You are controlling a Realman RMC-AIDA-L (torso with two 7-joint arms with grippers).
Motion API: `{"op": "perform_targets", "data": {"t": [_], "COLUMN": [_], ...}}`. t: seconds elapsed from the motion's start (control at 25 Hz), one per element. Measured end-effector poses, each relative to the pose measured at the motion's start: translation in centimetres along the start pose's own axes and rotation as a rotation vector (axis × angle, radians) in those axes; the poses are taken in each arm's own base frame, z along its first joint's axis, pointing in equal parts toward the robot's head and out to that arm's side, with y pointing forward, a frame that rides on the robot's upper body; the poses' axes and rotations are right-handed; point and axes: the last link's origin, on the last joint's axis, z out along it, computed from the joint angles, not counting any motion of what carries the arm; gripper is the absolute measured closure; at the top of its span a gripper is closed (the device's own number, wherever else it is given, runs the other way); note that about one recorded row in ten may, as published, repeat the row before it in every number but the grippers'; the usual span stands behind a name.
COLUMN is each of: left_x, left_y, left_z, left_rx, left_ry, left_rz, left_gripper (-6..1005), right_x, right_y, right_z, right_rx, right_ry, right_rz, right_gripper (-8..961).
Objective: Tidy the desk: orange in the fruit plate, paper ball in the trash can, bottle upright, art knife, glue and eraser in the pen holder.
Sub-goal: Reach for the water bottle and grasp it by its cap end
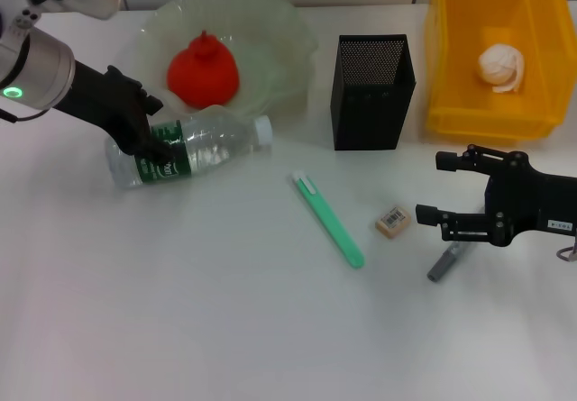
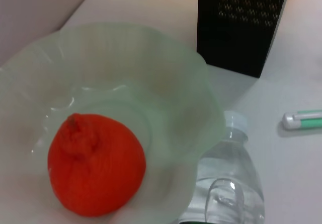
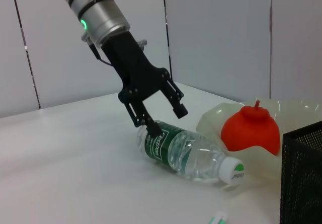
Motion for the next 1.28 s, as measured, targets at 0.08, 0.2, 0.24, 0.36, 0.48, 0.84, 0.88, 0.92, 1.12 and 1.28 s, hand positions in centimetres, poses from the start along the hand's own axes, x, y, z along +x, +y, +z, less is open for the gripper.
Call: {"op": "perform_targets", "data": {"t": [0.08,0.2,0.24,0.36,0.48,0.84,0.88,0.92,1.12,1.28], "left_x": [-0.1,-0.3,-0.3,-0.5,-0.5,0.2,0.3,0.5,1.0,1.3], "left_y": [0.0,0.0,0.0,0.1,0.2,1.1,1.2,1.4,1.9,2.3], "left_z": [0.2,0.8,0.9,1.4,1.6,2.3,2.4,2.5,2.7,2.6], "left_rx": [0.001,0.013,0.014,0.012,0.008,-0.026,-0.03,-0.036,-0.061,-0.087], "left_ry": [-0.005,-0.018,-0.02,-0.033,-0.039,-0.038,-0.036,-0.033,-0.017,-0.01], "left_rz": [0.001,0.013,0.014,0.02,0.026,0.066,0.07,0.075,0.087,0.096], "left_gripper": [211,212,213,214,216,221,221,222,224,226], "right_x": [0.0,-0.1,0.0,0.0,0.0,0.0,0.0,0.0,0.0,-0.1], "right_y": [0.0,0.0,-0.1,0.0,0.0,0.0,0.0,0.0,0.0,-0.1], "right_z": [0.0,0.0,0.0,0.0,0.1,0.1,0.1,0.1,0.2,0.2], "right_rx": [0.0,0.001,0.001,0.002,0.003,0.003,0.003,0.003,0.002,0.007], "right_ry": [-0.001,0.0,0.0,0.0,0.0,0.0,0.0,0.0,-0.001,-0.006], "right_rz": [-0.001,-0.001,-0.001,0.0,0.002,0.003,0.002,0.002,0.003,0.005], "right_gripper": [114,114,114,114,115,115,115,115,115,115]}}
